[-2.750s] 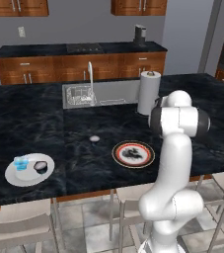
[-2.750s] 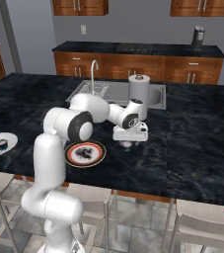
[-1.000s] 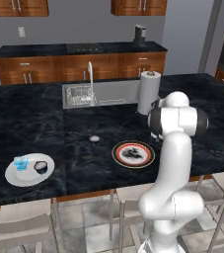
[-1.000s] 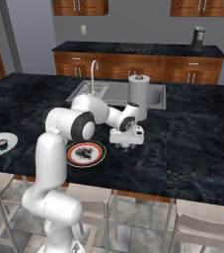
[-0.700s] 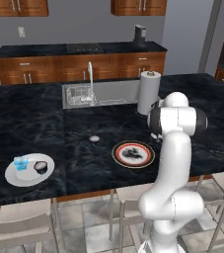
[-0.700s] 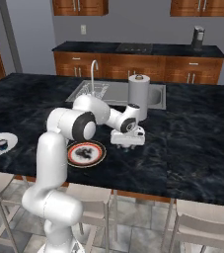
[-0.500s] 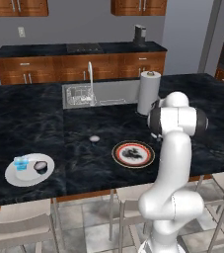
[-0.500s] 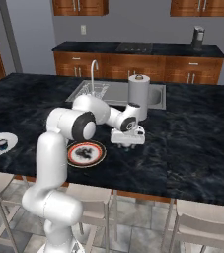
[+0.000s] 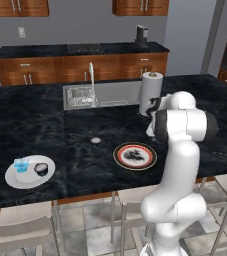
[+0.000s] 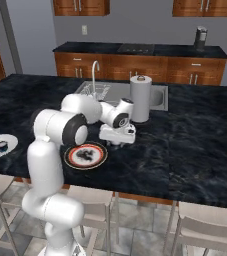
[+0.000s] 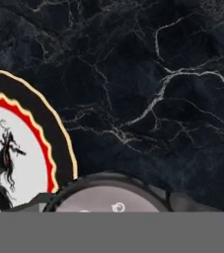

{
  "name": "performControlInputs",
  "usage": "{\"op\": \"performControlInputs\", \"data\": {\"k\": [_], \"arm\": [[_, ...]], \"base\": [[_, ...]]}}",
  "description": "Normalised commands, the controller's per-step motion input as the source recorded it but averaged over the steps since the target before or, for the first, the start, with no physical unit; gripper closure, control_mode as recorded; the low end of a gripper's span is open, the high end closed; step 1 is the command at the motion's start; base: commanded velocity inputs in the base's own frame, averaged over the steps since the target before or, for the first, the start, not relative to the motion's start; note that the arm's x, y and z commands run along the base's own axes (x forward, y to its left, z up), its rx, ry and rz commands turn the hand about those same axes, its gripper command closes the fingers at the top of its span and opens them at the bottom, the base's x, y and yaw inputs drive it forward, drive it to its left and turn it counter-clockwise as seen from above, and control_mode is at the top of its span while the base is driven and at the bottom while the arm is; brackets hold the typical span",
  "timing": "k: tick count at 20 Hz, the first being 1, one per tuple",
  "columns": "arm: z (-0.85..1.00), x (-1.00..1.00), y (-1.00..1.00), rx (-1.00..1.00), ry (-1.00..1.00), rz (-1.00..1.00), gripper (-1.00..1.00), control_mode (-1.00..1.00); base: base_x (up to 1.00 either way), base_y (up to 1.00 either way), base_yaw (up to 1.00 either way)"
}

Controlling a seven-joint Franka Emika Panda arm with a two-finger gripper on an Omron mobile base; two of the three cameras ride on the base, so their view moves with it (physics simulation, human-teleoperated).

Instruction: Place two yogurt containers on each plate.

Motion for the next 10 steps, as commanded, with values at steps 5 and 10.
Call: {"op": "performControlInputs", "data": {"k": [5,10], "arm": [[0.05,-0.47,0.7,0.05,0.0,-0.08,1.0,-1.0],[-0.19,-0.02,0.43,-0.04,0.02,-0.15,1.0,-1.0]], "base": [[0.0,0.0,0.0],[0.0,0.0,0.0]]}}
